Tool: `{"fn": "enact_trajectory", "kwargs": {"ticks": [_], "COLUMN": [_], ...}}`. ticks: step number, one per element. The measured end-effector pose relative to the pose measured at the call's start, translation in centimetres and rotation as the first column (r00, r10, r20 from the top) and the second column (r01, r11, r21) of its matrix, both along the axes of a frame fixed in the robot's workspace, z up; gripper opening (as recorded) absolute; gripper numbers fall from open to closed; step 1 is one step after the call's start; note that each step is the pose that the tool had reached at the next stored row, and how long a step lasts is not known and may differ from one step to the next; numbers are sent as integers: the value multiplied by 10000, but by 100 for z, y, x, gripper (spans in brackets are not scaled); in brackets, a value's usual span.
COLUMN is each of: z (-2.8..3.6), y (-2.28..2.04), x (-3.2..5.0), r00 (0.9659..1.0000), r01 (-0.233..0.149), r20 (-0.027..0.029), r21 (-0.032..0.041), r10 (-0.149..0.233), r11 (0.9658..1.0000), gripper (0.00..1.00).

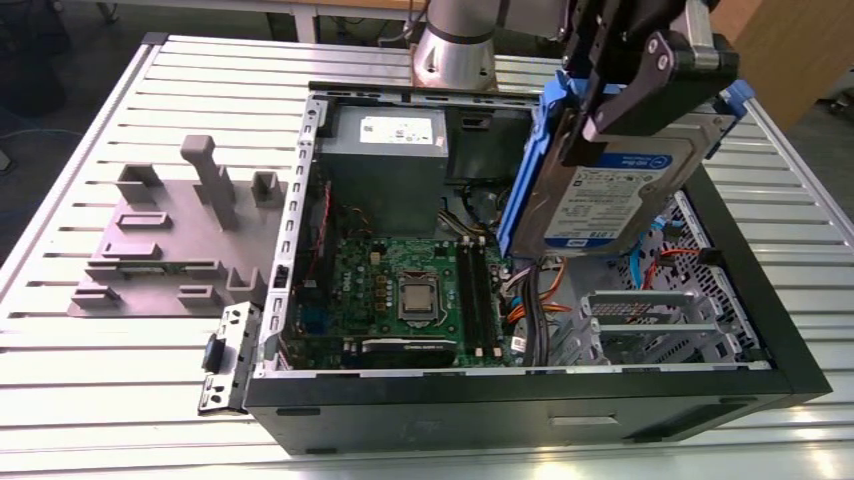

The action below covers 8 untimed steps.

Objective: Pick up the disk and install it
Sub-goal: 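Insert the disk into the insertion slot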

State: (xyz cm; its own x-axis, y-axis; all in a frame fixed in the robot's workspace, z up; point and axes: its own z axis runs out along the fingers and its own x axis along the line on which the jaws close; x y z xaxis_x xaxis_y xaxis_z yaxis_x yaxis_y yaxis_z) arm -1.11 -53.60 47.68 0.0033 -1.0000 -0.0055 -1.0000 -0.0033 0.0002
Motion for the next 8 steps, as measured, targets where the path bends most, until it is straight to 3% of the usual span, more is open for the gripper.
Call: {"fn": "enact_trajectory", "kwargs": {"ticks": [5,8], "z": [-35,-47], "y": [-96,-123], "x": [35,55], "r00": [10000,10000], "r01": [0,-1], "r20": [0,0], "r21": [-1,-4], "r10": [0,1], "r11": [10000,10000], "gripper": [36,36]}}
